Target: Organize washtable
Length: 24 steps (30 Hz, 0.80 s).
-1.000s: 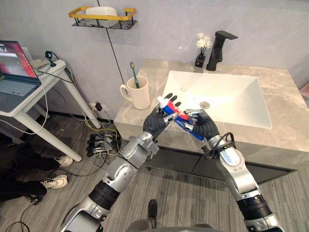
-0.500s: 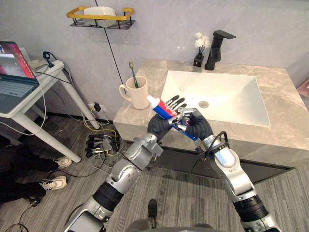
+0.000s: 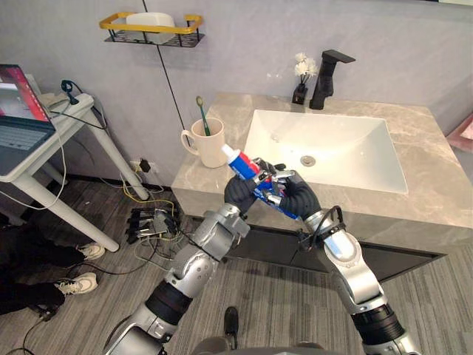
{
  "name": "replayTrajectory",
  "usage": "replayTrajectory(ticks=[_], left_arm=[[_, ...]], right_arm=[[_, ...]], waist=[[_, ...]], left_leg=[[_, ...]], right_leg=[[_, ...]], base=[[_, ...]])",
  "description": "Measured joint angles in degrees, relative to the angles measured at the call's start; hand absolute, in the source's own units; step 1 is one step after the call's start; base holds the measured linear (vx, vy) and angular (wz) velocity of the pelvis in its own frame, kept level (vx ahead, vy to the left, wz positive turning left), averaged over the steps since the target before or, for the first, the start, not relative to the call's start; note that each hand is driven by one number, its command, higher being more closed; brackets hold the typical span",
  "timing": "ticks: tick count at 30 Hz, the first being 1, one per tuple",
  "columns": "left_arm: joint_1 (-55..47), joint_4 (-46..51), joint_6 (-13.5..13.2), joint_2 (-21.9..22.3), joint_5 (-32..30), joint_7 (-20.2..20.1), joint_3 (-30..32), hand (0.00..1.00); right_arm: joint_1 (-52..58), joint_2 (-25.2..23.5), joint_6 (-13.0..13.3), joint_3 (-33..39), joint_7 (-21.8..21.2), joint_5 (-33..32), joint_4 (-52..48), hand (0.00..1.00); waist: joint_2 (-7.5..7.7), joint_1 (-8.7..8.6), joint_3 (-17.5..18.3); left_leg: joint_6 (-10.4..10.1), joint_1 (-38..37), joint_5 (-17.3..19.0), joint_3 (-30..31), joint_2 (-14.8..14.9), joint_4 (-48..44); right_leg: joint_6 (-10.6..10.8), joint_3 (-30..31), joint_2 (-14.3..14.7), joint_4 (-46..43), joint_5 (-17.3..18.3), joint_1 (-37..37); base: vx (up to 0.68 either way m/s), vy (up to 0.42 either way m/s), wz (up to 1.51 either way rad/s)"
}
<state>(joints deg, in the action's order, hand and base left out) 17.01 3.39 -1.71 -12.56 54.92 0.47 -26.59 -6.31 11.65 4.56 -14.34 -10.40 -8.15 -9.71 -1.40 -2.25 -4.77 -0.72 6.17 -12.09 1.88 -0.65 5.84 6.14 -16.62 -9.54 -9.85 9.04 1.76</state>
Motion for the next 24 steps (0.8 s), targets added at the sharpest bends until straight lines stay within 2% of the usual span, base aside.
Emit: replayTrajectory(ticks=[6,10,22,23,24], left_arm=[[-0.05,0.0,0.26,-0.04,-1.39,-0.46,1.07,1.0],[-0.07,0.0,0.35,-0.43,-2.27,-0.42,1.58,1.0],[1.12,-2.06,1.59,-2.07,-6.25,-0.52,2.6,1.0],[2.49,-3.52,1.59,-2.38,-6.27,-0.39,3.56,1.0],[4.77,-5.26,1.5,-2.45,-6.9,0.45,7.11,1.0]], right_arm=[[1.42,-0.32,0.7,-0.03,-1.34,-0.27,0.24,0.0],[1.57,-1.5,1.64,-0.02,-2.15,-0.54,1.6,0.0],[6.23,-4.95,1.69,-0.47,-2.28,-4.95,3.02,0.0],[7.13,-5.04,1.61,-0.41,-2.2,-5.8,3.9,0.0],[9.05,-4.89,1.08,-0.19,-2.18,-6.12,4.92,0.0]], waist=[[0.05,0.0,0.03],[0.63,0.0,0.53],[1.03,-0.18,1.11],[1.03,-0.12,1.12],[1.03,-0.13,1.12]], left_leg=[[-0.01,-0.01,0.02,-0.56,0.31,0.0],[0.0,0.04,0.03,-0.87,0.68,0.0],[0.48,-0.34,0.46,-3.72,0.86,0.0],[0.54,-0.35,0.5,-3.81,0.93,0.0],[0.56,-0.35,0.83,-3.92,1.02,0.0]], right_leg=[[-0.26,0.42,0.25,0.11,-0.1,-0.17],[-0.49,1.12,0.51,0.08,-0.12,-0.64],[-0.48,3.53,0.46,0.06,-0.58,-1.67],[-0.53,3.95,0.54,0.06,-0.71,-1.87],[-0.61,4.15,0.64,0.08,-0.83,-1.96]], base=[[0.0,-0.022,-0.03],[0.01,-0.033,-0.1],[0.02,-0.012,-0.11],[0.0,-0.009,-0.15],[0.0,-0.007,-0.11]])
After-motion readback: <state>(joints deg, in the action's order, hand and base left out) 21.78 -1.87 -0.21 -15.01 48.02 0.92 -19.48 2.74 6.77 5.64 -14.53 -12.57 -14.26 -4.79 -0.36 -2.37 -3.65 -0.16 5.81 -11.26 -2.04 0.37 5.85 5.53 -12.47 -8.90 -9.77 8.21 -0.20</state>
